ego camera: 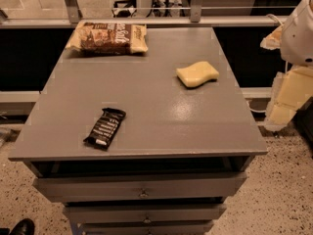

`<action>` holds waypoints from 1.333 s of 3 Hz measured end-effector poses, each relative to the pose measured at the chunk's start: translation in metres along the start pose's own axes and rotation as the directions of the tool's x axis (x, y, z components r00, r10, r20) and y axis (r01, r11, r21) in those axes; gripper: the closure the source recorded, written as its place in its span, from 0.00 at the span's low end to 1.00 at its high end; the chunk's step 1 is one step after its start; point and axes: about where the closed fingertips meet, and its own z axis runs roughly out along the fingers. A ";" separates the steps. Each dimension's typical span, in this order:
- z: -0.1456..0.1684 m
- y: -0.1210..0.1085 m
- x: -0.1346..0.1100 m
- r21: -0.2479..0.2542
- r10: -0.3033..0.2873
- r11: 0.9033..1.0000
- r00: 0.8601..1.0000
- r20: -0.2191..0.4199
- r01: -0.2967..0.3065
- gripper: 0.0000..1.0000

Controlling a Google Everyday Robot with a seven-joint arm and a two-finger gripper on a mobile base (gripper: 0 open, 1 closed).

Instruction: Move sponge near brown chip bag

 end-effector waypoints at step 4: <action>0.072 -0.098 -0.021 0.052 0.130 0.988 0.961 0.246 -0.147 0.00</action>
Offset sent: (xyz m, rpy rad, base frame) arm 0.0613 -0.0042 -0.0220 0.1397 -0.1147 -0.0325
